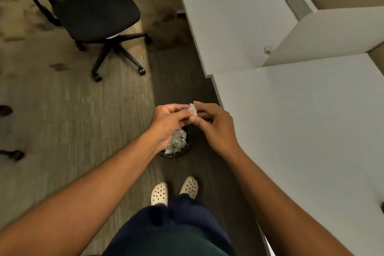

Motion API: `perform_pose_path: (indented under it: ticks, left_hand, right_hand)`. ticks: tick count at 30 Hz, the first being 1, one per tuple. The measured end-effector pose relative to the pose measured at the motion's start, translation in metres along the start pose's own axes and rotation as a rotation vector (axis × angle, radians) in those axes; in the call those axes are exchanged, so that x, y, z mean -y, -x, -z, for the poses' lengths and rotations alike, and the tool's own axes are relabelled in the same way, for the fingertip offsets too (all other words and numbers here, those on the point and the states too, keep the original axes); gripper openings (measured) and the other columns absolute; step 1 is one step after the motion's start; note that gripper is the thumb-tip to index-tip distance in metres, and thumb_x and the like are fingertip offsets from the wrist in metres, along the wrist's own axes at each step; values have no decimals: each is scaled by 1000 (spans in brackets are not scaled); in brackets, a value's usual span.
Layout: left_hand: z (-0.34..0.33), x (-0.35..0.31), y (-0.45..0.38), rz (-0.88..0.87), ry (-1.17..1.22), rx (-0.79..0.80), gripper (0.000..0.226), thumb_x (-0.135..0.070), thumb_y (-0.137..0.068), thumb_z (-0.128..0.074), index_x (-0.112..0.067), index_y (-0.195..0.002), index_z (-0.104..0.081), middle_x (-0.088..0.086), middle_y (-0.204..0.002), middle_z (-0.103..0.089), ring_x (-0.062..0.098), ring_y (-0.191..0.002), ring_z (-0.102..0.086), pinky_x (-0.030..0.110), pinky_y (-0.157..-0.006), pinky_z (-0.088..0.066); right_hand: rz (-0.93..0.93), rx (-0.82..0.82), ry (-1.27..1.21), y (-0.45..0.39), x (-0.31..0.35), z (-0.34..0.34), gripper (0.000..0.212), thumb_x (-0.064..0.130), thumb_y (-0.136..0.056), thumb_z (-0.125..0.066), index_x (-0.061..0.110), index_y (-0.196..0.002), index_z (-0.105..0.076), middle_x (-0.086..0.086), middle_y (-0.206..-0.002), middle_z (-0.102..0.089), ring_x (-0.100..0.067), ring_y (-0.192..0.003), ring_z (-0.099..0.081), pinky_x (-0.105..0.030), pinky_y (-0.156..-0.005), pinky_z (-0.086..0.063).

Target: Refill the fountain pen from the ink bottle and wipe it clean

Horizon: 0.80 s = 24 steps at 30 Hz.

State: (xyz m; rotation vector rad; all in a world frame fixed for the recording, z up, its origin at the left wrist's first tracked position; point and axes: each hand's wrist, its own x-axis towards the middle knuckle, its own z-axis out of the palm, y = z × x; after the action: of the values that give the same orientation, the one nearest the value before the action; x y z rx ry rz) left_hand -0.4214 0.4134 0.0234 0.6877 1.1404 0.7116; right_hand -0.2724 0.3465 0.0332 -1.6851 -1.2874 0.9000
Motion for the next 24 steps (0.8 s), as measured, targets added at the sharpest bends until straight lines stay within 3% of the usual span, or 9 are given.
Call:
perform_pose_path:
  ticks: [3,6,9,13,16,20,24]
  left_hand:
    - [8,5,-7,7,4,-53,13,10,-88,-75,-2,-93,-76,12,-86,-79,19,-77,-76,27,-75,-66]
    - [19,10,-19,3,12,-105,15,12,-89,-72,-1,-96,-75,13,-90,-79,20,-81,-76,25,-75,-65]
    - [31,21,-28,8,-22,-142,17,14,-92,-67,8,-108,-72,11,-94,-76,10,-75,-77,22,-78,-64]
    - [52,42,-44,-24,-155,-148,23,8,-96,-66,-3,-115,-74,3,-101,-76,16,-96,-74,22,-87,-63]
    - [69,60,-64,-106,-415,-167,26,1,-97,-69,-14,-117,-77,0,-107,-79,15,-104,-74,29,-96,-60]
    - [91,85,-90,-195,-689,-235,31,-4,-97,-69,-14,-125,-75,2,-119,-78,10,-107,-72,21,-94,-55]
    - [121,115,-116,-183,-789,-234,37,-4,-98,-68,-12,-134,-70,5,-134,-72,11,-121,-66,29,-110,-49]
  right_hand:
    - [76,33,89,-15,-11,-13,28,22,-95,-78,21,-123,-79,5,-117,-74,-3,-102,-71,-16,-88,-58]
    - [109,49,160,-31,-21,-25,22,16,-91,-82,16,-113,-83,3,-110,-74,4,-97,-67,-8,-85,-53]
    - [146,100,177,-42,-32,-38,19,11,-88,-85,11,-107,-83,2,-102,-73,6,-89,-65,-3,-79,-50]
    - [179,136,182,-53,-56,-60,16,9,-88,-84,10,-104,-83,1,-101,-72,3,-89,-65,-10,-79,-54]
    - [171,131,207,-59,-80,-81,12,7,-88,-82,9,-100,-82,-1,-102,-71,-8,-92,-68,-23,-81,-59]
    - [122,101,277,-73,-129,-114,17,-2,-86,-80,7,-101,-79,-3,-103,-69,-17,-94,-70,-34,-83,-60]
    - [4,142,403,-90,-186,-145,23,-3,-88,-77,7,-109,-76,-3,-111,-68,-18,-100,-70,-32,-90,-59]
